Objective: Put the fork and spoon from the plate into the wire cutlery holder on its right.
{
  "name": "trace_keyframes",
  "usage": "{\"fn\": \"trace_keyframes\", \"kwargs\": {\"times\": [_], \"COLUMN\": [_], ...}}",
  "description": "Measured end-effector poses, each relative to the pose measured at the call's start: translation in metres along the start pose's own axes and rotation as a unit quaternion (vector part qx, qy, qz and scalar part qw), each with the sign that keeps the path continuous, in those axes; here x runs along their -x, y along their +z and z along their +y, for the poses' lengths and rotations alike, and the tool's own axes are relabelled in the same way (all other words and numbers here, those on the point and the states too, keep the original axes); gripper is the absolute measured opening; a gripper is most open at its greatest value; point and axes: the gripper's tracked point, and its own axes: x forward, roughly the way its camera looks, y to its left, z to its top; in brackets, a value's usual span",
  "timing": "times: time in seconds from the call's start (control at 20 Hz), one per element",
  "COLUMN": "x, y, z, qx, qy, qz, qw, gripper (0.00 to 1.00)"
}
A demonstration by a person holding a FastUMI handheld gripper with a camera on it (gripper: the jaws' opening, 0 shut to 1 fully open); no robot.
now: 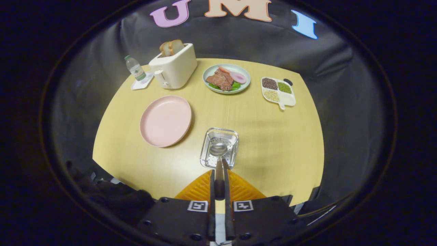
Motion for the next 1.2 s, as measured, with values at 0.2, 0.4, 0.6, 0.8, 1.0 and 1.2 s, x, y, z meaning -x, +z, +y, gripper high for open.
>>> {"fn": "trace_keyframes", "kwargs": {"times": [0.2,0.4,0.6,0.8,1.0,1.2], "x": [0.009,0.025,0.049,0.086,0.129,0.170], "y": [0.016,0.030,0.042,0.071,0.106,0.140], "z": [0.002,0.008,0.015,0.030,0.051,0.073], "qx": [-0.027,-0.055,-0.077,-0.085,-0.077,-0.108], "qy": [0.011,0.029,0.042,0.044,0.037,0.054], "qz": [-0.040,-0.102,-0.150,-0.228,-0.328,-0.422], "qw": [0.999,0.993,0.985,0.969,0.941,0.899], "gripper": [0.39,0.88,1.00,1.00,1.00,1.00]}}
